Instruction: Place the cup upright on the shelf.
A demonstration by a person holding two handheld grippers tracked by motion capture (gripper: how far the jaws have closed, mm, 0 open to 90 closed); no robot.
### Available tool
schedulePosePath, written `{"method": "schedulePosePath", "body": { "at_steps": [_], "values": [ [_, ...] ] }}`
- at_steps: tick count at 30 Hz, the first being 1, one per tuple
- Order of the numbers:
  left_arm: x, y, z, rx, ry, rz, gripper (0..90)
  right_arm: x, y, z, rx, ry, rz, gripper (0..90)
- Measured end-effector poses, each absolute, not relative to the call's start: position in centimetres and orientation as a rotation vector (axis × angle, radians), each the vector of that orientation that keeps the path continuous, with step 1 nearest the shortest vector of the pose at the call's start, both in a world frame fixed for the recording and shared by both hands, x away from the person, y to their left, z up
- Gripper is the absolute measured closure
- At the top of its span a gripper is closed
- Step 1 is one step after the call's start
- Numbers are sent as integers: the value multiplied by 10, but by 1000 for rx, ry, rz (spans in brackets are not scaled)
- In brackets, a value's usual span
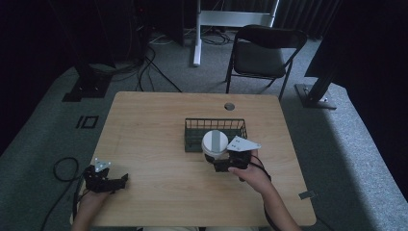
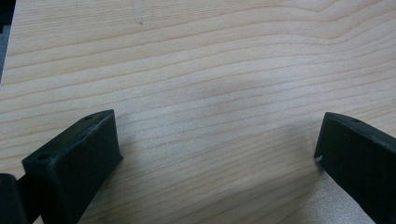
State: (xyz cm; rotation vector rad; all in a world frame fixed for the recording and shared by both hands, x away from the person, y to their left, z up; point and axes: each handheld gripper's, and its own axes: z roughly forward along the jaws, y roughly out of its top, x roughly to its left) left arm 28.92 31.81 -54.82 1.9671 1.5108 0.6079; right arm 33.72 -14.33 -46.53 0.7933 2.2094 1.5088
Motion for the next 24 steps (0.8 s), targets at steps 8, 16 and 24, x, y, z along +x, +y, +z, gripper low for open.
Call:
{"method": "schedulePosePath", "body": {
  "at_steps": [8,16,24],
  "values": [
    [289,318,-548,1967,1511,608,2,346,-141,-454,811,2174,1473,181],
    [289,318,-548,1967,1511,608,2,358,-140,-445,903,2114,1442,182],
    [289,318,-548,1967,1511,608,2,367,-139,-437,939,2094,1450,181]
  ]
}}
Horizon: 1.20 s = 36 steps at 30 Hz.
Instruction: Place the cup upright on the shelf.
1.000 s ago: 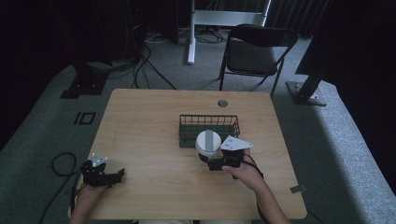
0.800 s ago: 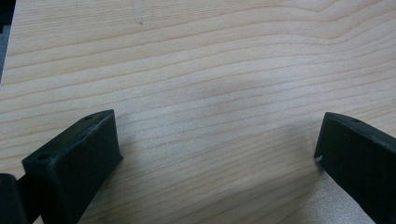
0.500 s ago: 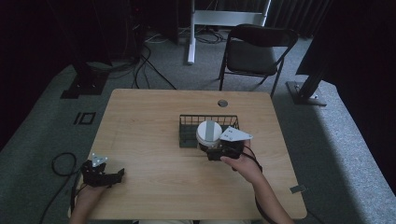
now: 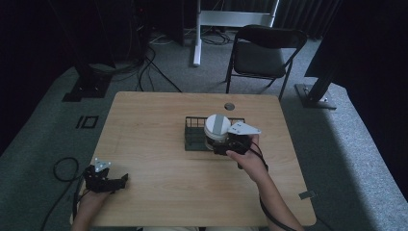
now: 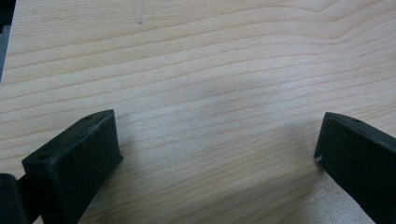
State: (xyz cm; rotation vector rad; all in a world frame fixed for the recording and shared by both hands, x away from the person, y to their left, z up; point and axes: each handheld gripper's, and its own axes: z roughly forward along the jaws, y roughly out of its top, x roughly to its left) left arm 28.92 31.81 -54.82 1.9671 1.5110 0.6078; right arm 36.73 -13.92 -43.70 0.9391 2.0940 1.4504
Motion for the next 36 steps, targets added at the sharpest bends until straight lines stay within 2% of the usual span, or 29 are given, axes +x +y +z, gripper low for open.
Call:
{"method": "schedulePosePath", "body": {
  "at_steps": [20,36],
  "values": [
    [289,318,-548,1967,1511,608,2,395,-139,-413,1012,2007,1402,181],
    [289,318,-548,1969,1507,607,2,417,-133,-428,1137,1963,1286,182]
  ]
}}
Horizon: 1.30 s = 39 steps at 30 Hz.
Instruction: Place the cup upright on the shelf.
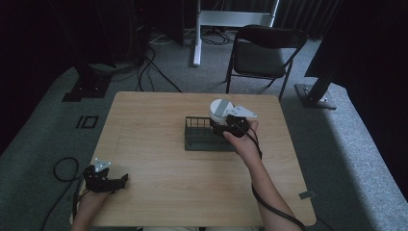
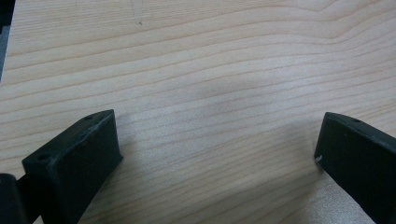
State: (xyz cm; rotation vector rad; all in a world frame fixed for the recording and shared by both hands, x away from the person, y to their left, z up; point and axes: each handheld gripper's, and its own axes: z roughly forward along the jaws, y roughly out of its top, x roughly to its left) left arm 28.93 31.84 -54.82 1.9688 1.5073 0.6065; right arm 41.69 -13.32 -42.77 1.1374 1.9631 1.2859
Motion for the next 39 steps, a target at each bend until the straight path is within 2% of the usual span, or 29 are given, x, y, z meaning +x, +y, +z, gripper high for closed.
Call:
{"method": "schedulePosePath", "body": {
  "at_steps": [39],
  "values": [
    [289,318,-548,1969,1507,607,2,428,-111,-463,1268,2026,1140,181]
  ]
}}
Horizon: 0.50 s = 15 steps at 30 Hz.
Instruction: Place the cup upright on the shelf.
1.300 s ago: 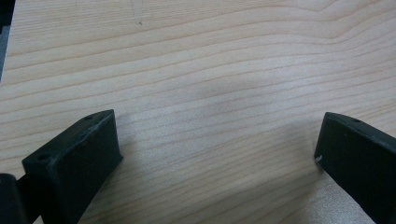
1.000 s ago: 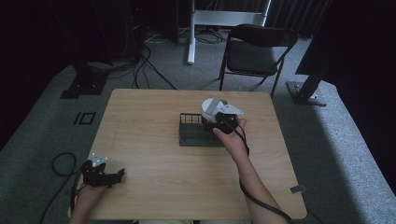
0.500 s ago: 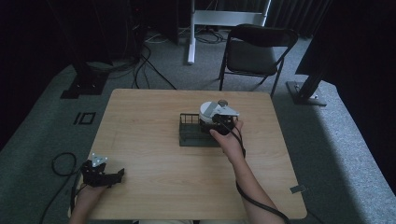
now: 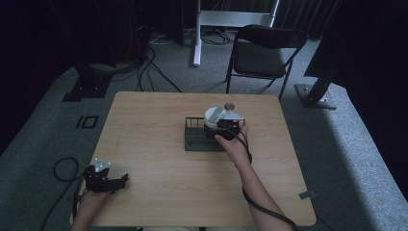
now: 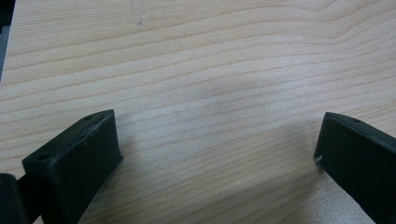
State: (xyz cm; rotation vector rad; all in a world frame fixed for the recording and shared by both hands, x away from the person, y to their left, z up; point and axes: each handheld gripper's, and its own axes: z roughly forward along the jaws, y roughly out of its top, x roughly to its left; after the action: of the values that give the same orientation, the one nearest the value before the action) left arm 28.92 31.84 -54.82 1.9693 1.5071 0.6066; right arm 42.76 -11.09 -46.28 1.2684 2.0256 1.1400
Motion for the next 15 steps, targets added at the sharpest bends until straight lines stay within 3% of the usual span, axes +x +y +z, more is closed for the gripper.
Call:
{"method": "schedulePosePath", "body": {
  "at_steps": [15],
  "values": [
    [289,318,-548,1969,1507,607,2,428,-113,-468,1271,2047,1141,181]
  ]
}}
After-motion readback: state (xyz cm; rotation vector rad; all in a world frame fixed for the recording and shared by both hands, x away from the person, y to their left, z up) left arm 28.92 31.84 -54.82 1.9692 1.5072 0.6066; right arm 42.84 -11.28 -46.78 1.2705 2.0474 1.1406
